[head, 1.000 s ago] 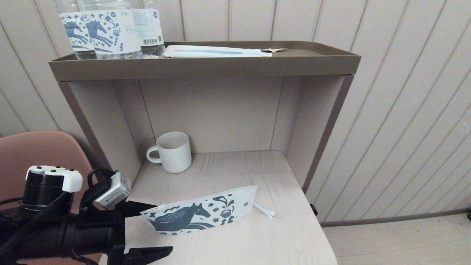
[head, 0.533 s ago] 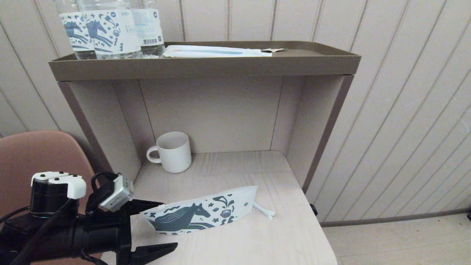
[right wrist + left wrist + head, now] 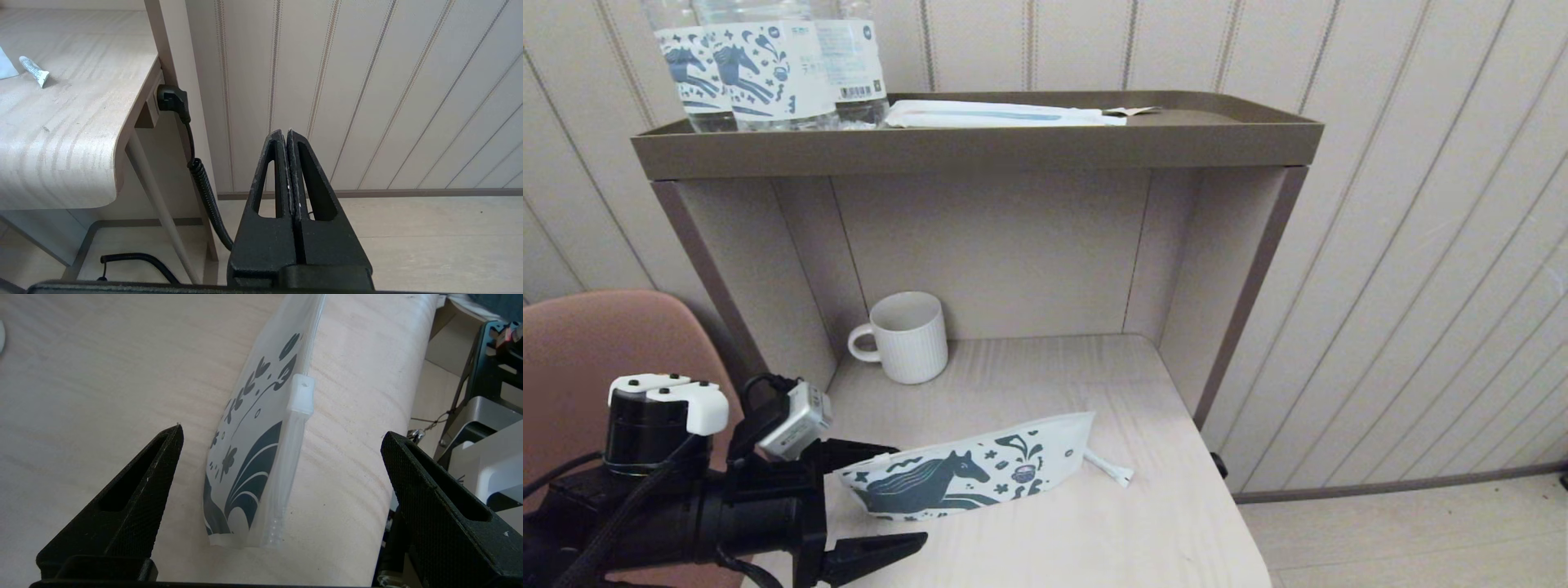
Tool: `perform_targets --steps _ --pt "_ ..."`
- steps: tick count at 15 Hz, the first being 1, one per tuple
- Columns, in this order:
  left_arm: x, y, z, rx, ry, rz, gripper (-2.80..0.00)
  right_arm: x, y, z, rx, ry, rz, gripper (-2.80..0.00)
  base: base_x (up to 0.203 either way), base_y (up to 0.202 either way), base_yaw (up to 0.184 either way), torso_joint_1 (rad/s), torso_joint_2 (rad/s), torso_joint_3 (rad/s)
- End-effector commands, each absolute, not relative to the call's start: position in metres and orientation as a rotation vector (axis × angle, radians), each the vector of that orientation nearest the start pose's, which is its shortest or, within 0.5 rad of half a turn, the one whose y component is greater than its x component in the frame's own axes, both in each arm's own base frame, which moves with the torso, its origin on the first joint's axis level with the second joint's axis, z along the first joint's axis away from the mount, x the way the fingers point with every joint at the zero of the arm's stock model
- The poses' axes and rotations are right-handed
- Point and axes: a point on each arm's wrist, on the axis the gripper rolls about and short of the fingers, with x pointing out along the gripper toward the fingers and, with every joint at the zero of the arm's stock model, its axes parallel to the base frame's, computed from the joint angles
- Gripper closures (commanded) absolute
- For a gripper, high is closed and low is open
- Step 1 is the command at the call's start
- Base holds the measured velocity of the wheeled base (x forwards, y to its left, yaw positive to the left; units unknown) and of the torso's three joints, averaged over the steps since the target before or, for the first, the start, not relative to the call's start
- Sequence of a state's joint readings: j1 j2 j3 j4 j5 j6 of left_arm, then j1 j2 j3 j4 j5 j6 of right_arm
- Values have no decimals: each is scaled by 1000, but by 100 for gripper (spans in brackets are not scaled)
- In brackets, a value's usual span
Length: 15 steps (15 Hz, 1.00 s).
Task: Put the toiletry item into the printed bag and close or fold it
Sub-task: Pick up the storage bag
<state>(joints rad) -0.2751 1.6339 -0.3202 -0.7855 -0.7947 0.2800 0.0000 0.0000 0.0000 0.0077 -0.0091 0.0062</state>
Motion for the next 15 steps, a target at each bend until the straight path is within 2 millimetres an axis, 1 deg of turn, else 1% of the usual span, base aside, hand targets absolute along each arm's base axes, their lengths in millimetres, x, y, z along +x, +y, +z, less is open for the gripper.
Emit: perform_targets --steps 1,3,4,13,15 --pt "207 -75 102 105 378 -1112 -280 -23 0 75 6 8 -9 0 0 0 0 0 0 0" --pt "207 -75 102 105 378 -1113 -280 -23 0 75 6 8 -9 0 0 0 0 0 0 0" --pt "207 -75 102 106 378 -1113 0 -23 0 75 6 8 -9 0 0 0 0 0 0 0" --pt "208 -76 104 110 365 -1116 0 -23 0 75 6 8 -9 0 0 0 0 0 0 0" --pt "206 -75 108 111 348 -1121 0 -23 0 75 12 9 -11 0 0 0 0 0 0 0"
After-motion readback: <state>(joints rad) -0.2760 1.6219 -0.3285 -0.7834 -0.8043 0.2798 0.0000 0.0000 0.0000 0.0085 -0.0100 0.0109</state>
